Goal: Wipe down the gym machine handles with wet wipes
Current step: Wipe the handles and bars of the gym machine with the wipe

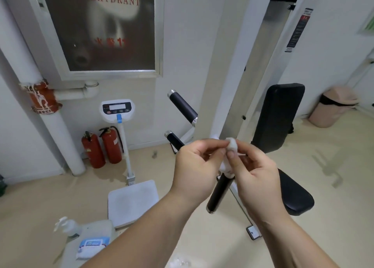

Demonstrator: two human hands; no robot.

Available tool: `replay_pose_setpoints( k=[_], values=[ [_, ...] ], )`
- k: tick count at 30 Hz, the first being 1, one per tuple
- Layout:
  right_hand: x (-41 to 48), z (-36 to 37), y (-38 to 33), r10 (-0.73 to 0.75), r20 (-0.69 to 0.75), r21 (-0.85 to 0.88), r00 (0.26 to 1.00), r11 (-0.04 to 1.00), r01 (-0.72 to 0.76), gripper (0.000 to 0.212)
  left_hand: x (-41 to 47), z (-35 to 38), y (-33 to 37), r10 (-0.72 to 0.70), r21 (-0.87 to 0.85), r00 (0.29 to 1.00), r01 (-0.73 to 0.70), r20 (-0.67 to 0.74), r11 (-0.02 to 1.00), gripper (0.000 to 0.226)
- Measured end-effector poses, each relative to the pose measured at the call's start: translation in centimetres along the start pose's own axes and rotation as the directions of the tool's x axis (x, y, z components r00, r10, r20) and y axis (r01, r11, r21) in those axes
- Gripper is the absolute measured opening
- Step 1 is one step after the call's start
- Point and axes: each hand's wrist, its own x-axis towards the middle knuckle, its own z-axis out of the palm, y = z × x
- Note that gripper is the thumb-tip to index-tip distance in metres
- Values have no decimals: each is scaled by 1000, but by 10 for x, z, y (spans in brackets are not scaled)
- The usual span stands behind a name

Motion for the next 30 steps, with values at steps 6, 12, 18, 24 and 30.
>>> replay_pose_setpoints(
  k=[6,12,18,24,30],
  values=[
    [29,-24,11,-62,-63,-16,996,998,61,17,9,1,-1,173,162,964,-142,-200,977,41],
    [99,-65,64,-15,-89,-27,996,1000,12,14,42,38,-12,374,406,856,-219,-356,887,39],
    [180,-67,115,23,159,144,987,989,-46,22,90,101,-20,473,515,687,-165,-552,841,49],
    [229,-60,140,2,371,232,928,968,-95,34,113,130,-13,459,602,609,37,-647,798,64],
    [243,-32,144,40,624,336,780,887,-315,24,118,131,-7,431,559,494,143,-755,817,51]
  ],
)
